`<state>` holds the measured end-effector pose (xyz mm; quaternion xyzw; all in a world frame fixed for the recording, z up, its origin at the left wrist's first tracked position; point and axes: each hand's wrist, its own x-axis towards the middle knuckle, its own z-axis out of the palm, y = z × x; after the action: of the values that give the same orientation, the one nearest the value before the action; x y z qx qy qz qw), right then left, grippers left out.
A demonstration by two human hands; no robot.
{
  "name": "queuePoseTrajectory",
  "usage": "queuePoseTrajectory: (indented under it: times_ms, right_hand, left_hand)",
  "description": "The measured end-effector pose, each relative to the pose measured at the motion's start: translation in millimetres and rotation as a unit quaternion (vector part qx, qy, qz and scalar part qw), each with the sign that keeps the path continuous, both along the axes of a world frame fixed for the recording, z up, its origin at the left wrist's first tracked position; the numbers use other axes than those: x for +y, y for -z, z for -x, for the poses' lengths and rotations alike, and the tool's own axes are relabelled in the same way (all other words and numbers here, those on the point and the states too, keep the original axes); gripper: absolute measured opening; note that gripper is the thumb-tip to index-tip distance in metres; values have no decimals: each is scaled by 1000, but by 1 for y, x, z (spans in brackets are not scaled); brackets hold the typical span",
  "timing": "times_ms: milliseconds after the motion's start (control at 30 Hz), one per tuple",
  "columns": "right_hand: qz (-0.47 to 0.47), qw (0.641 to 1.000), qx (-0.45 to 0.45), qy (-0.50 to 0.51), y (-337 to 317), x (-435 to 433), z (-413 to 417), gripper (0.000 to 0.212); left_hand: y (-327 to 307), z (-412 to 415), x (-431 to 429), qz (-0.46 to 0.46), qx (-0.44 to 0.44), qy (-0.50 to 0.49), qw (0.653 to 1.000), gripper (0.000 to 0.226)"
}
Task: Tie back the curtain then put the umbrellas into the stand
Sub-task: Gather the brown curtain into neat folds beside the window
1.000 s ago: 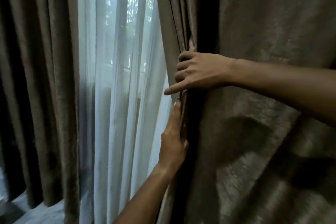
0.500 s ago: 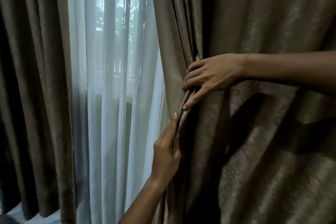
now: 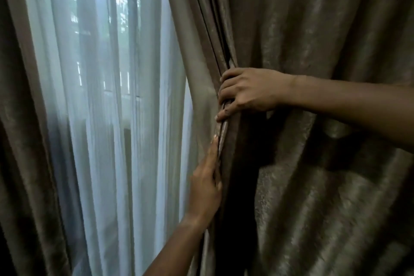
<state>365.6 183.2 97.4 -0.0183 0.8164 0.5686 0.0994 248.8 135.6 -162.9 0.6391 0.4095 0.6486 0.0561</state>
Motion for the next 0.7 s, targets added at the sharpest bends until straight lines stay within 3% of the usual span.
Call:
queuePoseTrajectory:
  times_ms: [367,567,700]
  right_hand:
    - [10,996,53,68,25,-27,-149,49]
    - [45,997,42,53,28,-14,-131,49]
    - [4,998,7,54,34,10,-85,57]
  left_hand:
    - [10,-135,-31,26,45,-30,998,76]
    - [18,-123,-27,55,23,-130,990,76]
    - [29,-78,1,66,-7,-171,983,91]
